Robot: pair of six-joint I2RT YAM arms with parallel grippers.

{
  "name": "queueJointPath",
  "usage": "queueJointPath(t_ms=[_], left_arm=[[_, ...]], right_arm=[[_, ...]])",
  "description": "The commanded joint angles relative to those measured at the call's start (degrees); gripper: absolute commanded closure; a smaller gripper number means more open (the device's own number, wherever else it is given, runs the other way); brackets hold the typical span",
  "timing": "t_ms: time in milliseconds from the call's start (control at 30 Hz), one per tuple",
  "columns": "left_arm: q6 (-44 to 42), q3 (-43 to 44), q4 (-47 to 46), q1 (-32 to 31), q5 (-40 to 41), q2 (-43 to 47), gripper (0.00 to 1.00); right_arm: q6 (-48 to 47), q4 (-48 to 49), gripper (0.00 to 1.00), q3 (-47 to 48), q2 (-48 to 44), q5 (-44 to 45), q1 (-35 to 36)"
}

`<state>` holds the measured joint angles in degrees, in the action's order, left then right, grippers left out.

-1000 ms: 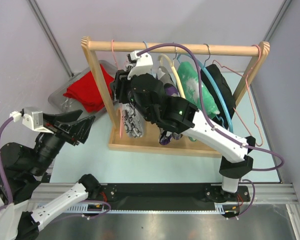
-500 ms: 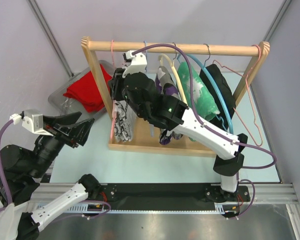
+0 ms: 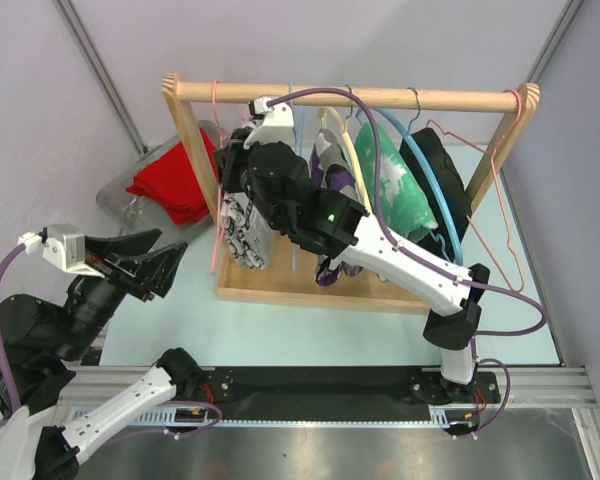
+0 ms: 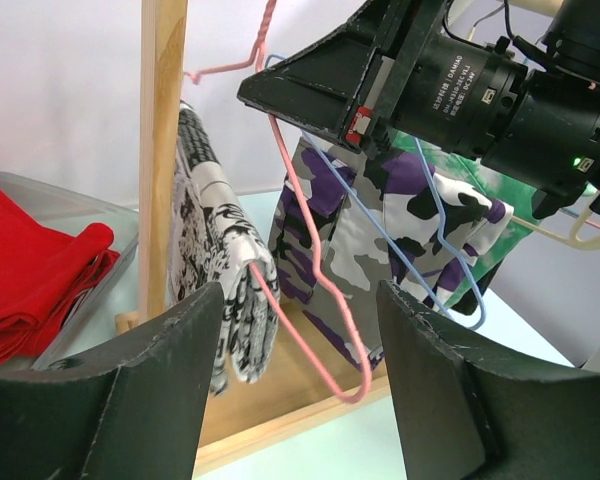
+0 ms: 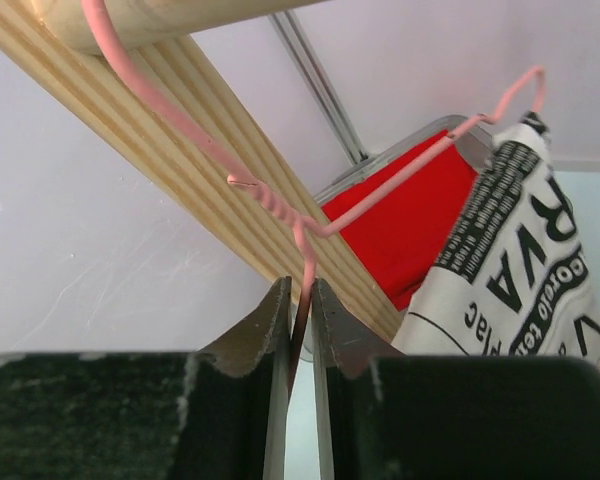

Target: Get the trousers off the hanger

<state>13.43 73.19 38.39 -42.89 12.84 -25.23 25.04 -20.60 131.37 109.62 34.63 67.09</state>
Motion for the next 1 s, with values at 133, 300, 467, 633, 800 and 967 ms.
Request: queueJointPath(t_ms=[133,300,467,633,800,967], left_arm=[[-1.0,-0.2,1.2,0.2,-1.0,0.5,0.31],[-1.3,0.8,1.8,0.2,-0.6,0.6,0.31],[-1.6,1.8,2.5,0.2,-0.8,0.3,0.31],[-1.7,1.9,2.8,0.2,-1.5,-0.1,0.31],[-1.1,1.8,2.7,0.2,-2.2,-0.4,0.31],[-0.9,1.4,2.5,0.2,-3.1,-1.0,0.31]], right_arm=[[0.8,9.4,0.76,-1.7,-0.1,-0.7,-0.4],[1.7,9.5,0.74,-1.6,0.9,-2.6,-0.9],[1.7,10.4,0.98,-1.6,1.0,-3.3,-1.0],[1.5,12.0,1.0,-1.9,0.2,-4.3,-1.1],[1.3,14.0,1.0,-1.9,-1.4,-5.5,-0.7],[1.1,17.1,1.0,-3.0,-3.7,-6.1,0.0]])
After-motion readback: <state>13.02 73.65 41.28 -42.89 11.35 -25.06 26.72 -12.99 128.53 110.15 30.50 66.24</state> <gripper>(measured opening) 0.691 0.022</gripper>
